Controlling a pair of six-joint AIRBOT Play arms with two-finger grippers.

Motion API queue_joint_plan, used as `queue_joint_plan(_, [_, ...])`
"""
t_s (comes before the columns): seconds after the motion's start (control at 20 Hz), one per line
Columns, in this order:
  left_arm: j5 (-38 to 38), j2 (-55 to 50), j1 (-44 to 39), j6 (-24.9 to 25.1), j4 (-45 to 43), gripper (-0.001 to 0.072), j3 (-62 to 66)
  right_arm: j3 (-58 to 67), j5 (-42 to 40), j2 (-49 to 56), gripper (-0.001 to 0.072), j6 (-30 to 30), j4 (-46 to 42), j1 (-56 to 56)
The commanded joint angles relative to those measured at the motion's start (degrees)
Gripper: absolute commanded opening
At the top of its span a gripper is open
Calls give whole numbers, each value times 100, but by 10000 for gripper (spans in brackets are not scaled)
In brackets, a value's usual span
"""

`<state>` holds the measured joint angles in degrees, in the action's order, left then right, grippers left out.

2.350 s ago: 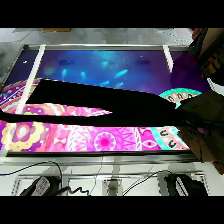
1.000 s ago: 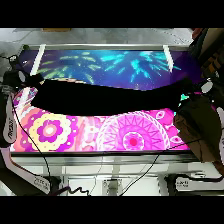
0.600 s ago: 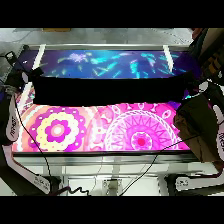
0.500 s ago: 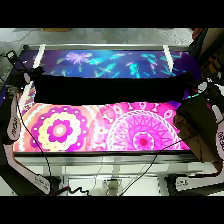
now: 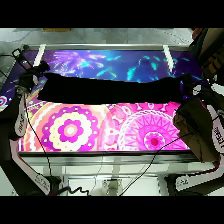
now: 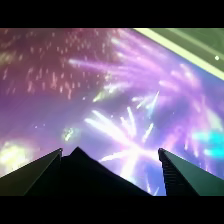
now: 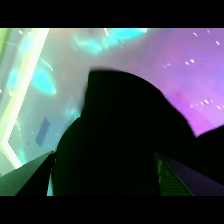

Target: Fold the clothes and pants, and hang the long-sleeved shirts on hangers.

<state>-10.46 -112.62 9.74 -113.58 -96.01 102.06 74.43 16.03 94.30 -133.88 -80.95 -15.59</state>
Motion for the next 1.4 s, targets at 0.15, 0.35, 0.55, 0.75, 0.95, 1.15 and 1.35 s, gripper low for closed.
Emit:
queue_joint_plan(0.15, [-1438,772,133,0,0,706,68,4,282,-385,683,857,-37,-2])
queue_joint_plan(0.35, [-4277,1290,557,57,4,595,66,2,721,-778,683,1606,-39,-2])
queue_joint_plan(0.55, [-5914,1333,710,935,378,595,-144,2,990,-966,684,2243,-37,-2])
queue_joint_plan(0.75, [-5451,1333,643,1191,1851,600,-857,2,1145,-962,683,2308,-39,-2])
queue_joint_plan(0.95, [-4273,1329,638,566,2667,657,-1794,2,1139,-962,683,2310,-44,-2])
queue_joint_plan(1.15, [-3047,1327,601,186,3088,658,-2579,2,1084,-962,683,2402,-52,-2])
queue_joint_plan(1.35, [-1917,1204,573,87,3353,657,-2820,2,1056,-962,683,2402,-50,-2])
